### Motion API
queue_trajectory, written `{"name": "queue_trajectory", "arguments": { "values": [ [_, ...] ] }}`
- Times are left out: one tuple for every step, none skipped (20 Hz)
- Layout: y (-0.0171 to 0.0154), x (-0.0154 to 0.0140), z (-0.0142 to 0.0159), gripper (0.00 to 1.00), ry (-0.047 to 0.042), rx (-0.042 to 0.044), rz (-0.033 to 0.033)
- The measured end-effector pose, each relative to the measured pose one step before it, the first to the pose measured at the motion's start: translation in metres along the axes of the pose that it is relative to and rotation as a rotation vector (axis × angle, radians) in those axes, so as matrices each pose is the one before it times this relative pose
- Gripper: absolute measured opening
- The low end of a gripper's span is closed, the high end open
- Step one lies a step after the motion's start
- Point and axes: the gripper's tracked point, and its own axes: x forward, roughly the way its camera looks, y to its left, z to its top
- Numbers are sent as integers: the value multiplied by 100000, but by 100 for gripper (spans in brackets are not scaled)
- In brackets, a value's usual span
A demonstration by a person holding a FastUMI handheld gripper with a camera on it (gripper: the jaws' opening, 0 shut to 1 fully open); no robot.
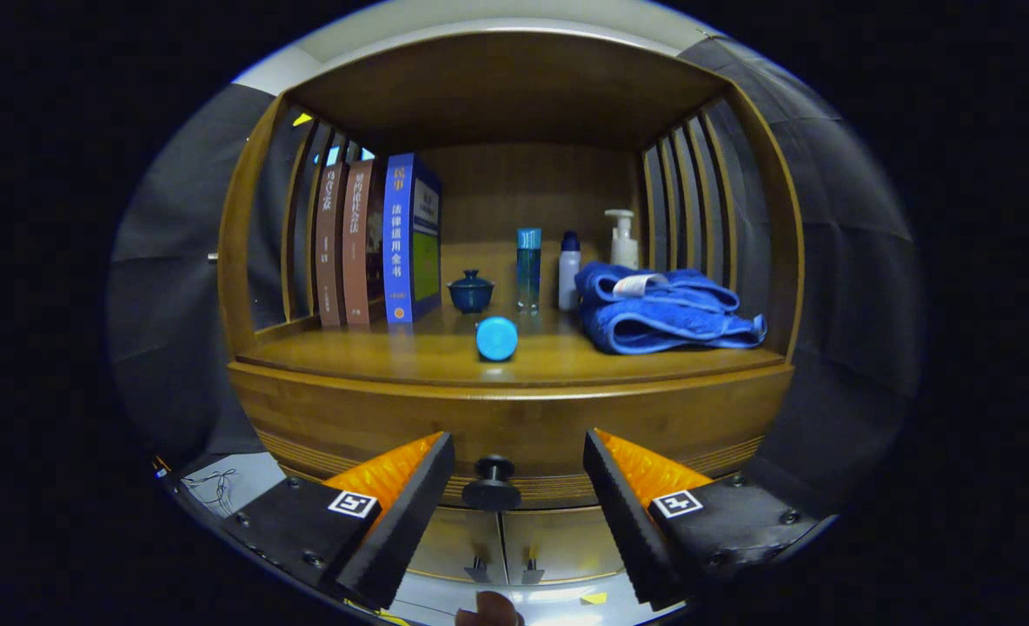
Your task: Pull open the drawer, take out the items inside it, and place them on the countertop above the cabinet.
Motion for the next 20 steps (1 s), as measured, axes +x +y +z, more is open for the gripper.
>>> {"name": "queue_trajectory", "arguments": {
  "values": [
    [-151,-1004,995,99,-917,-753,115],
    [-177,-1101,1110,99,-1890,-565,-280],
    [-303,-1128,1055,99,-1585,-661,-570],
    [-319,-1145,980,99,-1280,-841,-931],
    [-278,-1170,916,99,-1058,-809,-962],
    [-100,-1173,1147,99,-1199,-635,-482],
    [28,-992,906,99,-450,-612,131],
    [-116,-1190,1404,99,-357,-834,-175],
    [-141,-924,853,99,35,-4,-287],
    [82,-773,972,99,-381,972,44],
    [185,-790,1141,99,-836,1400,431],
    [-7,-659,1099,99,-612,1098,-50],
    [-170,-613,1000,99,-520,439,-637],
    [-171,-688,1008,99,-541,-63,-341],
    [-99,-568,855,99,-347,-481,-700],
    [-191,-699,737,99,-404,-687,-746],
    [-80,-732,695,99,-313,-1122,-531],
    [56,-500,535,99,-873,-1038,-193],
    [33,-630,380,99,-436,-1733,197],
    [99,-454,331,99,-693,-1441,149]
  ]
}}
